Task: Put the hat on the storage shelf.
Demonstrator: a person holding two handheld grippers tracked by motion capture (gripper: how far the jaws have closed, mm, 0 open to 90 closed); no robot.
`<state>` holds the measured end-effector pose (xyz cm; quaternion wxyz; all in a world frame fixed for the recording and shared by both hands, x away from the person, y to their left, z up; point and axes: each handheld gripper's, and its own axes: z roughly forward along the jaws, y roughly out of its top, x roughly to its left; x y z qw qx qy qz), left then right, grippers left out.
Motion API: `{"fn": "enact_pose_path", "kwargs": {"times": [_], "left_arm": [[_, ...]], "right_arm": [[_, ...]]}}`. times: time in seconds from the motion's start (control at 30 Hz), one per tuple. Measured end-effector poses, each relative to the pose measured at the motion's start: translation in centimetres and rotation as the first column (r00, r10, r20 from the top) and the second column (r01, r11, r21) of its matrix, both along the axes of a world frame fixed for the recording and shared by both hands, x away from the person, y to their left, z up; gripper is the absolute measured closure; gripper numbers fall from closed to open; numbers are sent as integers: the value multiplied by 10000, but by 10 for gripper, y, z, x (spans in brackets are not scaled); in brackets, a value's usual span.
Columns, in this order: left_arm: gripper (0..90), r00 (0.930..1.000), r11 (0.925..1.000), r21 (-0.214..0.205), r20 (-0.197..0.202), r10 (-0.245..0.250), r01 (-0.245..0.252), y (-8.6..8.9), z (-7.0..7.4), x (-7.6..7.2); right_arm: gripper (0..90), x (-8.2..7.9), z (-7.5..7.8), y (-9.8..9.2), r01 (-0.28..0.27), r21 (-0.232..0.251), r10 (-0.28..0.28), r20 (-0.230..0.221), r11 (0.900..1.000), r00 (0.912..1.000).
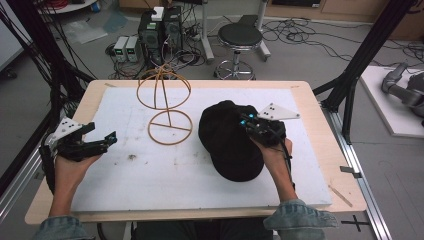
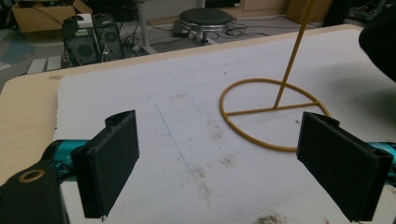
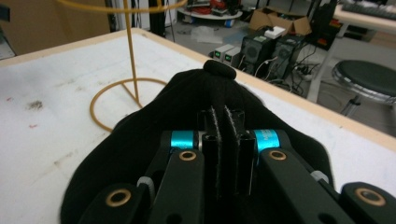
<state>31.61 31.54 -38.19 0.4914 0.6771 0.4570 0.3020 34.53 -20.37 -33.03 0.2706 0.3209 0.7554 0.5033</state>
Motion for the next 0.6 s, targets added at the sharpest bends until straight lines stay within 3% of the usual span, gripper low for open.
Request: {"fn": "enact_pose_path", "kwargs": {"times": [0.6], "left_arm": [[134, 10000, 10000, -25, 15, 57, -57, 2, 0, 0]], "right_arm": [[871, -6, 50, -14, 17, 452, -78, 1357, 9990, 9907]]}}
